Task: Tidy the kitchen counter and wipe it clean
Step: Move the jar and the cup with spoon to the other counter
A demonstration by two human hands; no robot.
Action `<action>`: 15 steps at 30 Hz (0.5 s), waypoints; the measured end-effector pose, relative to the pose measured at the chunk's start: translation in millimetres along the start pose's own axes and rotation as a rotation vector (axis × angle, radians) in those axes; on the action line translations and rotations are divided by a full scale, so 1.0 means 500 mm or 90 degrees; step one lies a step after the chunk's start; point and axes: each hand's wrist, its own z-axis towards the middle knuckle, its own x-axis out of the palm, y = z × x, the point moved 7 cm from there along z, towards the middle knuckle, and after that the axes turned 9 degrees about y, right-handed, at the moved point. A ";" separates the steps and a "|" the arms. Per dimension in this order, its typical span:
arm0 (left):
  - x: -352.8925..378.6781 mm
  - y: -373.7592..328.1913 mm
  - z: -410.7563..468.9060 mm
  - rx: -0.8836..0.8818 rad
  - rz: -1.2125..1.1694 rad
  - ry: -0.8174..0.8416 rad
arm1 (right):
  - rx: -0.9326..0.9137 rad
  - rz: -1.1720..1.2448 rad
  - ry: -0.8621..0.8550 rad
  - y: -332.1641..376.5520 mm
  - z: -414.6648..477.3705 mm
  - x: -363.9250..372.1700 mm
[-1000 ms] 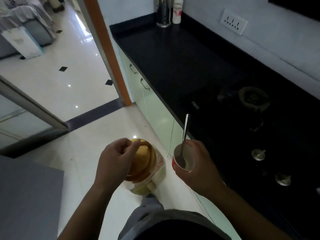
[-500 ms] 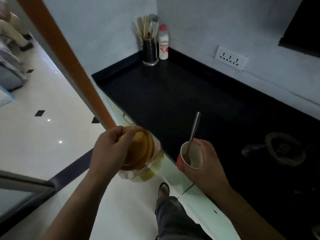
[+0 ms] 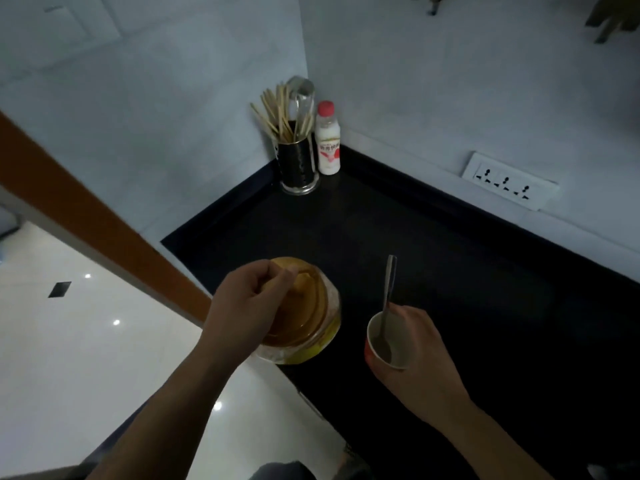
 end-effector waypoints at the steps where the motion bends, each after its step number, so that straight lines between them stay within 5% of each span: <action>1: -0.006 -0.003 0.031 -0.001 -0.002 0.006 | 0.009 -0.006 0.003 0.000 0.015 0.002; 8: -0.046 -0.029 0.256 0.029 0.006 0.066 | 0.077 -0.029 -0.071 0.024 0.169 -0.025; 15: -0.061 -0.063 0.464 0.106 0.076 0.246 | 0.155 -0.044 -0.165 0.072 0.322 -0.054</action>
